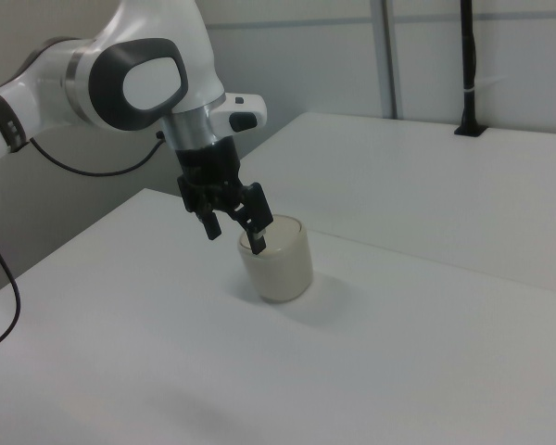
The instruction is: Open the trash can
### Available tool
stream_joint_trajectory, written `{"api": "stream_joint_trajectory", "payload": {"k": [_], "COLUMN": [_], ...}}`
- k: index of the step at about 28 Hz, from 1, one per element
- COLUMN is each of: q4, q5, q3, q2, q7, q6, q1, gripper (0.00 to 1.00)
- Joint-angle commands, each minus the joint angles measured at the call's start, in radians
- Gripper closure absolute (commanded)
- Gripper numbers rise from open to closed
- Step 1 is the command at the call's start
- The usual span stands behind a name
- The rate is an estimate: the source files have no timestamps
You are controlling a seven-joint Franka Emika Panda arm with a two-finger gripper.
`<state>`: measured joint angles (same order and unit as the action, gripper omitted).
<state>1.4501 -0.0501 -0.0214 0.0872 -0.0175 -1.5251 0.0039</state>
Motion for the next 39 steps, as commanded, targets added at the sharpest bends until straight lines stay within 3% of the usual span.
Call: {"api": "stream_joint_trajectory", "payload": {"k": [1,3,6,7,8,9,10,13,39], "q4": [-0.008,-0.008,-0.007,-0.007,-0.005,-0.005,-0.005,-0.005,-0.004], "q5": [0.016,0.015,0.018,0.019,0.021,0.021,0.024,0.044,0.075], "q3": [-0.002,-0.002,-0.005,-0.005,-0.005,-0.005,-0.006,-0.008,0.0], "q2": [-0.003,-0.001,0.0,0.0,0.0,0.002,0.002,0.0,0.026], "q7": [0.025,0.033,0.079,0.12,0.14,0.152,0.162,0.166,0.166], "q6": [0.051,0.049,0.048,0.048,0.048,0.046,0.046,0.033,-0.027], "q1": [-0.001,-0.001,-0.002,-0.002,-0.002,-0.004,-0.007,-0.016,-0.016], "gripper": [0.0,0.04,0.29,0.63,0.81,0.97,1.0,1.0,1.0]}}
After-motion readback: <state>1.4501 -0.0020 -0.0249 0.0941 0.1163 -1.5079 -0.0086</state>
